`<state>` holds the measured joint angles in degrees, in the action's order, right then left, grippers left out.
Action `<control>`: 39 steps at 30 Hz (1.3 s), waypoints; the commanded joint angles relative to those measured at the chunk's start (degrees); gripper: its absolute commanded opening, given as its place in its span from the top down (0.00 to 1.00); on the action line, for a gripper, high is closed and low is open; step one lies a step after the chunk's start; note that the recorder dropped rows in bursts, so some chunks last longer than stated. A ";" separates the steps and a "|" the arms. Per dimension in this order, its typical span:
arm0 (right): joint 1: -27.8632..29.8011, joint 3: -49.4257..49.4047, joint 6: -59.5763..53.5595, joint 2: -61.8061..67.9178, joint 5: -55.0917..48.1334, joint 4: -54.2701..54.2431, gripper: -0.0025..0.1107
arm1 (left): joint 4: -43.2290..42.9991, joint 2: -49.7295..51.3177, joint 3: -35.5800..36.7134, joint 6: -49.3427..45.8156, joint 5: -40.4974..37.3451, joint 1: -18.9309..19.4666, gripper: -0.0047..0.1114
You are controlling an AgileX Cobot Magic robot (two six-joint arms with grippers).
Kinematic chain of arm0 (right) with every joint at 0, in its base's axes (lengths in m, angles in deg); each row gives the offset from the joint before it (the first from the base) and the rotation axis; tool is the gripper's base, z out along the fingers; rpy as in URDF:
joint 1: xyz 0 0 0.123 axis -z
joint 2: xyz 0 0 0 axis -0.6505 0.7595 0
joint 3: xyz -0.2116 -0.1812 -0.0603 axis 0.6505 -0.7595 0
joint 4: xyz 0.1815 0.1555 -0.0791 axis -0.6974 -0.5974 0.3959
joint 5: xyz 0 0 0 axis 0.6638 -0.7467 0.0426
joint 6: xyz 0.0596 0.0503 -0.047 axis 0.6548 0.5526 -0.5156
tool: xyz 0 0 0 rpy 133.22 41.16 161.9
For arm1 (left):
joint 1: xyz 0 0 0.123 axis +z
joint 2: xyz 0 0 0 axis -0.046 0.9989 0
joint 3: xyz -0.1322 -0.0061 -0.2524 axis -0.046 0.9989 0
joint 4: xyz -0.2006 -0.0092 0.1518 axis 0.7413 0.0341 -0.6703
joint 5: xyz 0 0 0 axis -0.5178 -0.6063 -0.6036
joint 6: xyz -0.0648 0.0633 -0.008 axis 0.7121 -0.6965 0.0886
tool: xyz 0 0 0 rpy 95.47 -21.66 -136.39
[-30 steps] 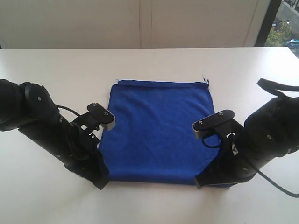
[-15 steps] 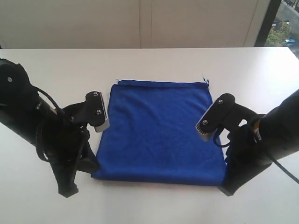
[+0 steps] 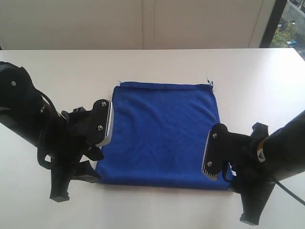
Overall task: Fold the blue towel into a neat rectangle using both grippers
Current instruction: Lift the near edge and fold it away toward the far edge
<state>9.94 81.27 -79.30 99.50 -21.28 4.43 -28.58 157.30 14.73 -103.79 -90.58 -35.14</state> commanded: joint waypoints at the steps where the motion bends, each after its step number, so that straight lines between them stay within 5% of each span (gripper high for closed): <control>1: -0.15 -0.43 -2.17 0.06 1.31 -0.24 0.62 | 1.23 2.58 0.25 -2.64 -0.79 -0.22 0.47; 9: -0.15 -0.43 -4.31 0.06 4.58 -0.24 0.54 | 2.76 5.59 0.25 -7.13 -0.69 -0.22 0.47; 20: -0.15 -0.43 -4.64 1.83 5.89 -0.24 0.54 | 2.76 7.89 0.25 -7.13 4.07 -0.22 0.39; 39: -0.15 -0.43 -4.64 10.66 9.34 -0.47 0.59 | 3.67 11.65 0.25 -8.30 5.96 -0.22 0.42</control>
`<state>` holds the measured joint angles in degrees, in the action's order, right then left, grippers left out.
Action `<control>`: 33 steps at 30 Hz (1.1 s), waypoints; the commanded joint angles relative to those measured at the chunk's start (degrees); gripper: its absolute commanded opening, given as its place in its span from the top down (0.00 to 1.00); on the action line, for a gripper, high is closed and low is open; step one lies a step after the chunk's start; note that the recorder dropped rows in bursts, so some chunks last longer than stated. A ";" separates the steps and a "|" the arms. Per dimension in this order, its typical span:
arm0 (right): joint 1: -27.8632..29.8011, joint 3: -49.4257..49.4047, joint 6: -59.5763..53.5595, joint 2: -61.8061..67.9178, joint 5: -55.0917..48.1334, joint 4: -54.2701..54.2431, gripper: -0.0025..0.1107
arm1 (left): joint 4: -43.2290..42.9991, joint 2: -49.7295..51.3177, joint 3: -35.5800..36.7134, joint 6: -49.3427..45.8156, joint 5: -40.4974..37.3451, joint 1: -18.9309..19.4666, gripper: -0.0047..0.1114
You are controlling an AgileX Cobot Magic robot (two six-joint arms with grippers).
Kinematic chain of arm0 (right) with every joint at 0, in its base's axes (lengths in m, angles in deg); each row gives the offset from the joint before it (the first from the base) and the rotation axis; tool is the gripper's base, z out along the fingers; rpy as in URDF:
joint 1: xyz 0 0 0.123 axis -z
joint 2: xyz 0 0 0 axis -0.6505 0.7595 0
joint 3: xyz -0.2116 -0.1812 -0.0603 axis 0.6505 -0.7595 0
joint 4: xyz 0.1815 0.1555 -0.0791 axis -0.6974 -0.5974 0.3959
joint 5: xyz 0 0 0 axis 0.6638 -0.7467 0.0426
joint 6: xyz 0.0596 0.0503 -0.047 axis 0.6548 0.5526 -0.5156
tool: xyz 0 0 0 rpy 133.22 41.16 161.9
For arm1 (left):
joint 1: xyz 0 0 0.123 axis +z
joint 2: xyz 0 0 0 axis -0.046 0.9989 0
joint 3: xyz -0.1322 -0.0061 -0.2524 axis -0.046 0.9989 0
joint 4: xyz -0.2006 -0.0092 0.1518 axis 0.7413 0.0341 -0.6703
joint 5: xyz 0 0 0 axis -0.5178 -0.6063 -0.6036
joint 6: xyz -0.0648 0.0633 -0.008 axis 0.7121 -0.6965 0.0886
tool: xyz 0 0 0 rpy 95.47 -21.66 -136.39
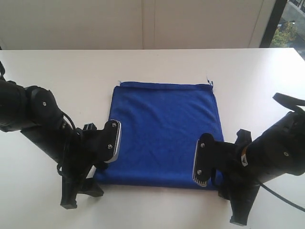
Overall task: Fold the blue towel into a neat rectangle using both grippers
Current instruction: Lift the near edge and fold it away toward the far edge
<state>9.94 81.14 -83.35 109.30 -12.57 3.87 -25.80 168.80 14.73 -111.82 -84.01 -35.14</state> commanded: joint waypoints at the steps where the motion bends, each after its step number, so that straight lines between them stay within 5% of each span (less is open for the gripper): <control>1: -0.15 -0.30 -0.58 0.98 0.64 0.09 0.61 | 0.88 0.15 0.25 -0.27 -0.61 -0.22 0.45; 15: -0.15 -0.30 -0.58 -1.55 -0.68 -0.06 0.94 | 0.88 -2.61 0.25 -0.12 -2.38 -0.22 0.96; 20: -0.25 -0.30 -0.58 -7.07 -4.22 -3.50 0.98 | 0.88 -5.73 0.25 0.63 -11.04 -0.22 0.96; 27: -3.18 -0.30 -0.58 -17.44 -15.96 -8.09 0.98 | -3.48 -8.31 0.25 14.01 -25.40 -0.22 0.96; 33: -5.97 -0.30 -0.58 -19.15 -17.58 -9.67 0.98 | -5.96 -9.80 -0.04 16.49 -27.68 -0.22 0.96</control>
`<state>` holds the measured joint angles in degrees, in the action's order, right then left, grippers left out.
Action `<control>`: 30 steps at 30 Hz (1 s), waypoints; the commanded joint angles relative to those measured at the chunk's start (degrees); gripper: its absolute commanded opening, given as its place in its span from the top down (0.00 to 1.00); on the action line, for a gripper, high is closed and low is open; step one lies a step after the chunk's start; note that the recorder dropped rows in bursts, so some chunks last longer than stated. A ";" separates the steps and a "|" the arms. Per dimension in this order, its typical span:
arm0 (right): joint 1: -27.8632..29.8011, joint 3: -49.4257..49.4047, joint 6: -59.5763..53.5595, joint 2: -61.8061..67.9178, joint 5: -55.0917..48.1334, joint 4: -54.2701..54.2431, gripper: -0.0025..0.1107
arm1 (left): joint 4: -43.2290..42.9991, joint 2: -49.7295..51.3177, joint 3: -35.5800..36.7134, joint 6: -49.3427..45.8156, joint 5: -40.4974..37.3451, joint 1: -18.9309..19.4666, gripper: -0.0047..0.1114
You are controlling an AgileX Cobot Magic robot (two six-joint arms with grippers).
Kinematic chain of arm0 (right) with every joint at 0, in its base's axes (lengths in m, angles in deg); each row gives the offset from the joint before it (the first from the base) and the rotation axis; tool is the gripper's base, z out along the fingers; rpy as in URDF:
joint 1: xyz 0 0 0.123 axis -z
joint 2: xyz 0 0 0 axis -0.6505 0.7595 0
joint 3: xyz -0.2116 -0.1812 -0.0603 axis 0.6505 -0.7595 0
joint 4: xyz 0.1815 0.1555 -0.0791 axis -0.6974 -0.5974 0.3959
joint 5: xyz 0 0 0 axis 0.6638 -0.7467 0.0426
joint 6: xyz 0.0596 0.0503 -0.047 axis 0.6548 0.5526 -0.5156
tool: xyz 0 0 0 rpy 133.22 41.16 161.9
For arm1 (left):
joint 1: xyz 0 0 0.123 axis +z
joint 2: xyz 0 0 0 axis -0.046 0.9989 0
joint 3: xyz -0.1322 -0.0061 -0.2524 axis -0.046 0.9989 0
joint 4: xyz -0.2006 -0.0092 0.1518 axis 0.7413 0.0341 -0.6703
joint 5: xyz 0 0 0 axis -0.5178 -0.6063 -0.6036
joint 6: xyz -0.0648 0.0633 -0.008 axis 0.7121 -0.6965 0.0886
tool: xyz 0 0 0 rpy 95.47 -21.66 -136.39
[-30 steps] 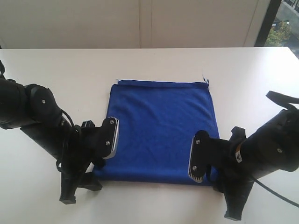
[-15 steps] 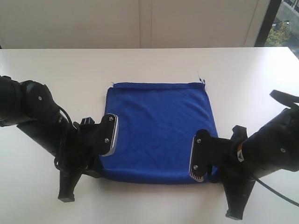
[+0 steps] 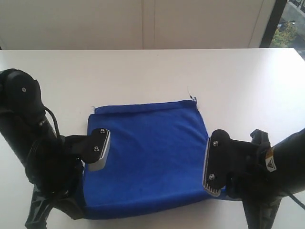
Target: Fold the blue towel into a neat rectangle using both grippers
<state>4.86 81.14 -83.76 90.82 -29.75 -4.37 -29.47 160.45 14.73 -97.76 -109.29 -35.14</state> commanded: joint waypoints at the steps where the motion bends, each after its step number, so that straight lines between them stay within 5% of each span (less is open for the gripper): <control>1: -0.88 -0.30 0.43 -0.67 0.36 -1.44 0.98 | -3.32 -1.93 -0.34 4.01 -2.20 -0.22 0.96; 6: -0.77 2.57 6.01 -0.67 5.95 -0.71 0.98 | -11.69 -3.38 -4.89 20.81 -0.07 -0.22 0.96; 15: 0.00 8.19 22.42 3.11 9.43 15.73 0.98 | -12.37 -3.61 -7.83 25.07 7.63 -0.22 0.96; 30: 7.12 14.90 24.86 12.18 18.57 16.91 0.98 | -20.57 -3.38 -13.33 31.10 19.02 1.11 0.96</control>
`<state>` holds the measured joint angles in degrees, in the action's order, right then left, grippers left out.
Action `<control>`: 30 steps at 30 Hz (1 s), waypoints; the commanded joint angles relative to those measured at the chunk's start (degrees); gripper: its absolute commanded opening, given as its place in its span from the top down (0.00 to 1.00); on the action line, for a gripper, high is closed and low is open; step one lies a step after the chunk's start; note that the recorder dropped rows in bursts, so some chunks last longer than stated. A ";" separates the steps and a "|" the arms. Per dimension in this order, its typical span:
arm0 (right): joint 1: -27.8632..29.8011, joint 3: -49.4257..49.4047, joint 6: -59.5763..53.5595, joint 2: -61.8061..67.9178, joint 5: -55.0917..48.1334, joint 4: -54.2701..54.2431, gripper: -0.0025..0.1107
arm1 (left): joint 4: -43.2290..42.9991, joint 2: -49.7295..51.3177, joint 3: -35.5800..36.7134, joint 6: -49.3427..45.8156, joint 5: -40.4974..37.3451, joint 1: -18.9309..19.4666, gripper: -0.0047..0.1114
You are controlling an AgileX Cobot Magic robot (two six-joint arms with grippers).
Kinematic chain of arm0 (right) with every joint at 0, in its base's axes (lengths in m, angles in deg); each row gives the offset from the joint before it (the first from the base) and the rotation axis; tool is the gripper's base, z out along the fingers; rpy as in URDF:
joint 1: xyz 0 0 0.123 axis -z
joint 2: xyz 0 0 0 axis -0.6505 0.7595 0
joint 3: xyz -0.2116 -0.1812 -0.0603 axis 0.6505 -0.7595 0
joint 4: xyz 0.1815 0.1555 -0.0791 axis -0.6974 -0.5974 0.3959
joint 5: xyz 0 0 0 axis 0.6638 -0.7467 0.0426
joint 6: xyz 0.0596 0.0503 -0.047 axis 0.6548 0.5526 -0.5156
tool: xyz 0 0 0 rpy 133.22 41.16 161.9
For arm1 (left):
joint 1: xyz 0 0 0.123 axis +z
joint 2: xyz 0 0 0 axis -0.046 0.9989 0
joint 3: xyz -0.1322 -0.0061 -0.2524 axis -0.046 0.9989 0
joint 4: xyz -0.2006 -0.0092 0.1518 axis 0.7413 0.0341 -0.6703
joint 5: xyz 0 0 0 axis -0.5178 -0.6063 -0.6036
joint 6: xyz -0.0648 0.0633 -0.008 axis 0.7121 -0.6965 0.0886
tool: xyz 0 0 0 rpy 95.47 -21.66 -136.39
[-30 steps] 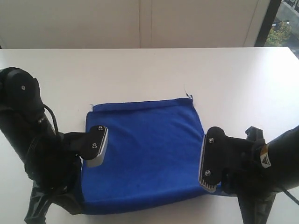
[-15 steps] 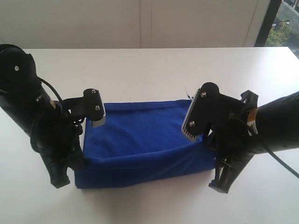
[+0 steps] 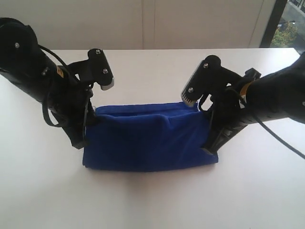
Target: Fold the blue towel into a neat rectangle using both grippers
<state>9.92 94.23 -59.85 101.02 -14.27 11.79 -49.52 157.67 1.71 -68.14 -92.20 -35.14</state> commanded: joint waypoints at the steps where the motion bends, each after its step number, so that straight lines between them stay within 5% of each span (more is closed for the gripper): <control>1: 2.20 2.23 0.95 2.64 3.20 0.75 0.98 | -0.53 -0.47 -0.31 1.48 2.39 1.61 0.96; 30: 7.12 8.11 2.91 10.94 9.23 0.83 0.98 | -0.27 6.19 -0.31 4.25 12.65 3.80 0.96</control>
<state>16.32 101.84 -57.20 111.64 -6.62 12.25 -49.96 162.85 1.70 -64.43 -79.97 -31.47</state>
